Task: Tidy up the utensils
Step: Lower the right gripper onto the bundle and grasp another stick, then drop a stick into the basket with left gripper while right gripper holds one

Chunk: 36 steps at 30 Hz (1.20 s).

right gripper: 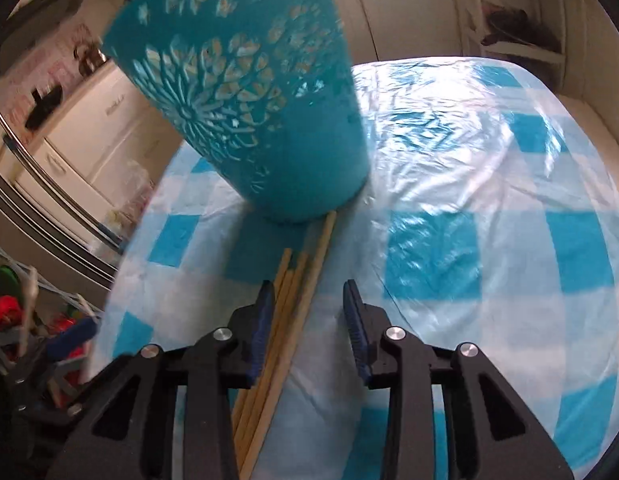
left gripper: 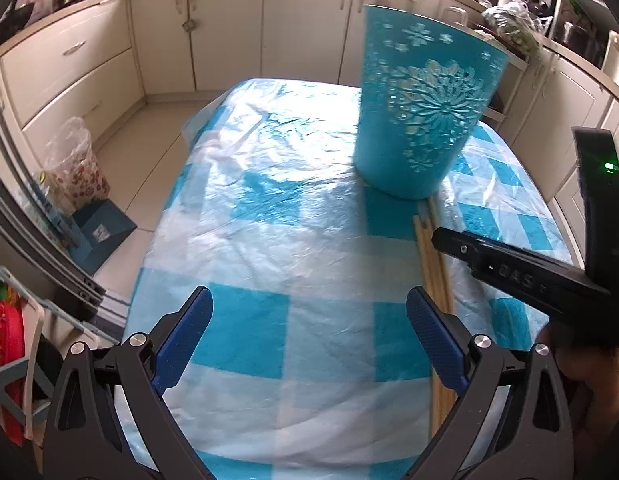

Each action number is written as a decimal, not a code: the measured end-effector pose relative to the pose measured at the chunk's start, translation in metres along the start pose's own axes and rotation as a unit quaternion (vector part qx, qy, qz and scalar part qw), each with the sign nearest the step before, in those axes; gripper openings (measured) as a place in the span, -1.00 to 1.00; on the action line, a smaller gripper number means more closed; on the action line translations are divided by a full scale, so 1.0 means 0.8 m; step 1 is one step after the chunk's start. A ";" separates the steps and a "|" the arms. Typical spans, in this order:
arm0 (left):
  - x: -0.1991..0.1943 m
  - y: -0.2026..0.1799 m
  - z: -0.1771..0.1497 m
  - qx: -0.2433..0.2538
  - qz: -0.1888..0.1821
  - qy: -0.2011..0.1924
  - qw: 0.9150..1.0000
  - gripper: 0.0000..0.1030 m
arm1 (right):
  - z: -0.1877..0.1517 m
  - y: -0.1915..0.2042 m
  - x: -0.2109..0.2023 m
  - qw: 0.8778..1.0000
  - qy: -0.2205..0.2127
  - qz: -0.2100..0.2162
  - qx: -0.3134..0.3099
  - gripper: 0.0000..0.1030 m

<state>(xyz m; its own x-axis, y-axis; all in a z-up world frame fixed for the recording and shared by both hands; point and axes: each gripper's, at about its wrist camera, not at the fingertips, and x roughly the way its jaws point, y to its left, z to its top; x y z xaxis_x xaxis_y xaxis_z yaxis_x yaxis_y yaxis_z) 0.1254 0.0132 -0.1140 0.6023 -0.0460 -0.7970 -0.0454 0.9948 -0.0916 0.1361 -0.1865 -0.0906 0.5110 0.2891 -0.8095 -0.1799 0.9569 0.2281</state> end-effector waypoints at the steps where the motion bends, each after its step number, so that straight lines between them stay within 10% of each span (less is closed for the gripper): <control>1: 0.000 0.004 -0.001 -0.002 0.001 0.001 1.000 0.82 | 0.001 0.003 0.001 1.000 0.001 -0.011 -0.008 -0.51; 14: 0.011 -0.021 -0.003 0.014 -0.014 0.011 1.000 0.81 | -0.014 0.025 -0.004 0.989 0.024 -0.064 -0.134 -0.85; 36: 0.081 -0.091 0.024 0.099 0.010 0.047 0.994 0.47 | -0.063 -0.044 -0.062 1.000 0.017 0.015 -0.007 -0.87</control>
<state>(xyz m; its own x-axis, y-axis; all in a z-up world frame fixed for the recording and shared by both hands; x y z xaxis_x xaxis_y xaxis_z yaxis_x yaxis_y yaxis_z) 0.1832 -0.0606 -0.1476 0.5261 -0.0258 -0.8501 0.1070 0.9936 0.0361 0.0746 -0.2361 -0.0857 0.4756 0.3158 -0.8210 -0.2062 0.9473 0.2449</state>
